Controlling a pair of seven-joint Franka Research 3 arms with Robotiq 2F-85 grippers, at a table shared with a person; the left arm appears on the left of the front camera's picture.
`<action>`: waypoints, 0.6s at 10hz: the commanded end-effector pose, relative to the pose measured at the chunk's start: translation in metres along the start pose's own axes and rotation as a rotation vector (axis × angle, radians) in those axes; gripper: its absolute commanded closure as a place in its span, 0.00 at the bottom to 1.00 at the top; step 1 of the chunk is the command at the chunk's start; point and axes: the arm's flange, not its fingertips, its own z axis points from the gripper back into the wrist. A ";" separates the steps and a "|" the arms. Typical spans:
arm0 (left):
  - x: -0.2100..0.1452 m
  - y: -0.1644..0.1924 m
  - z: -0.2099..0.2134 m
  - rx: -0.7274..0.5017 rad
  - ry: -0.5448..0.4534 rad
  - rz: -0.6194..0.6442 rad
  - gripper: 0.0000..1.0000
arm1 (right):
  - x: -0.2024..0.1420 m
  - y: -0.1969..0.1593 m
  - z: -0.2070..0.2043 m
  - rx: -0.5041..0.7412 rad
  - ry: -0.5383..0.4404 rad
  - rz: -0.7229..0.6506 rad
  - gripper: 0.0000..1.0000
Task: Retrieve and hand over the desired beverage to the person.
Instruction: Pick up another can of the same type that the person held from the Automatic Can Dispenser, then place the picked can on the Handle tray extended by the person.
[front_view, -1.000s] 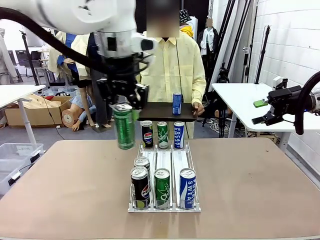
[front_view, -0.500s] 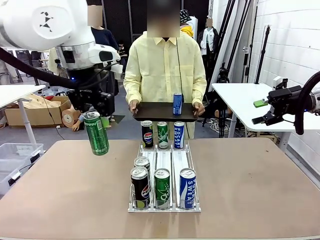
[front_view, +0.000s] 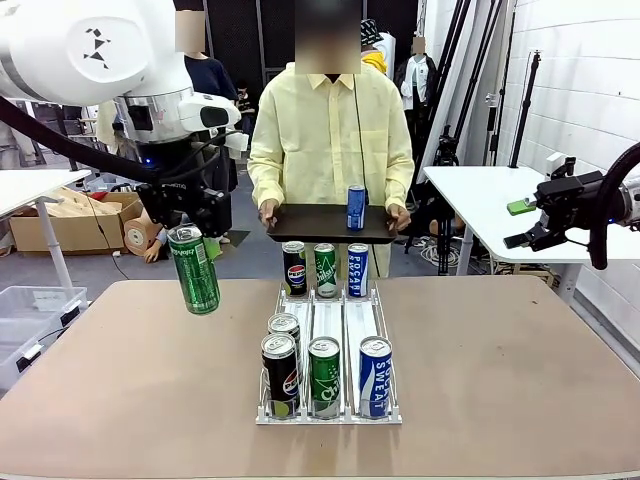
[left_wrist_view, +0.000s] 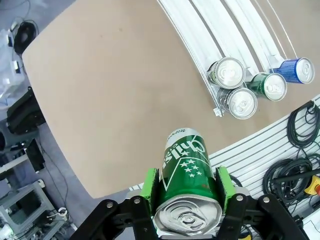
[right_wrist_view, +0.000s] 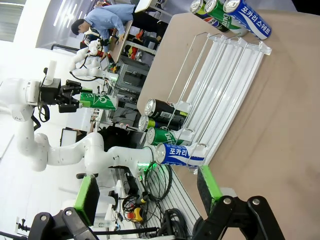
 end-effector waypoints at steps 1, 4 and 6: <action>0.001 0.003 0.005 0.001 -0.008 0.019 0.70 | 0.000 0.001 0.000 0.004 0.002 0.000 0.00; 0.001 0.003 0.005 0.001 -0.008 0.019 0.70 | 0.000 0.001 0.000 0.004 0.002 0.000 0.00; 0.001 0.003 0.005 0.001 -0.008 0.019 0.70 | 0.000 0.001 0.000 0.004 0.002 0.000 0.00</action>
